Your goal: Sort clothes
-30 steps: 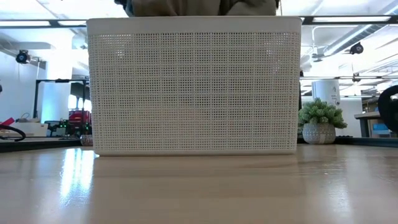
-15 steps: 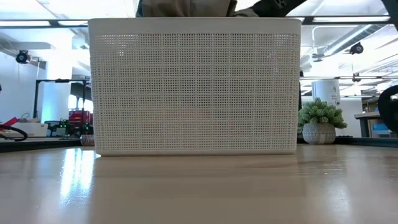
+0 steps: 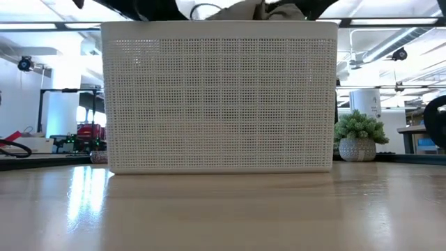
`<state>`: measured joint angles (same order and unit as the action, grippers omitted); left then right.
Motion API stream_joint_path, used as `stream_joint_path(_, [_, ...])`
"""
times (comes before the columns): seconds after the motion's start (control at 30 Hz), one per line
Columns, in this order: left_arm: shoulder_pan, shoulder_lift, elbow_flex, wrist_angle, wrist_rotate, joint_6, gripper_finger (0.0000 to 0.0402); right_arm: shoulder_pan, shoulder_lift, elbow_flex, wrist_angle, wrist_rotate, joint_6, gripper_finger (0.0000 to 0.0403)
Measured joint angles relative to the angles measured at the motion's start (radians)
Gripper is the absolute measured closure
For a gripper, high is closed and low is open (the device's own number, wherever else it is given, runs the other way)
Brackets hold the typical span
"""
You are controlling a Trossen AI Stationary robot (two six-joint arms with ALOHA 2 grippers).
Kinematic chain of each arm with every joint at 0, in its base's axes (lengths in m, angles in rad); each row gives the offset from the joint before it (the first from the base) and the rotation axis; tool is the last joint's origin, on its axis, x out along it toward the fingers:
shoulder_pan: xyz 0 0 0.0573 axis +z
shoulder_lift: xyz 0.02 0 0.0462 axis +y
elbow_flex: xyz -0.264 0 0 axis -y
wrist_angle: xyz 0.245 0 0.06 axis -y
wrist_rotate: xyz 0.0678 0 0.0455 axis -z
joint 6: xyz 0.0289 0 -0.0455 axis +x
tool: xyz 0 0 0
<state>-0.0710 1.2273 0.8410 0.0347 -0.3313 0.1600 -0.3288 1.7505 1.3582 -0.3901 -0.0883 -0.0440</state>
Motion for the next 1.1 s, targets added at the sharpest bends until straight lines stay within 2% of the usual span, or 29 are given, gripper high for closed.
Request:
stream_joint_path(0.1, [0.029, 0.021, 0.000, 0.027, 0.000, -0.040, 0.0402, 0.004, -0.035, 0.000, -0.008, 0.002, 0.044, 0.0395])
stream_joint_path(0.2, [0.051, 0.040, 0.002, 0.050, 0.005, -0.066, 0.0402, 0.010, -0.079, 0.000, -0.008, 0.007, 0.055, 0.0372])
stream_joint_path(0.6, [0.062, 0.074, 0.003, 0.088, 0.008, -0.078, 0.0402, 0.015, -0.215, 0.043, 0.000, 0.012, -0.001, 0.0194])
stream_joint_path(0.77, [0.062, 0.074, 0.003, 0.088, 0.008, -0.077, 0.0402, 0.015, -0.248, 0.113, -0.028, 0.012, -0.046, 0.0143])
stream_joint_path(0.93, [0.062, 0.074, 0.002, 0.088, 0.008, -0.076, 0.0402, 0.019, -0.285, 0.203, -0.133, 0.012, -0.077, 0.0141])
stream_joint_path(1.1, [0.064, 0.073, 0.002, 0.087, 0.008, -0.076, 0.0402, 0.038, -0.330, 0.236, -0.197, 0.033, -0.102, 0.0209])
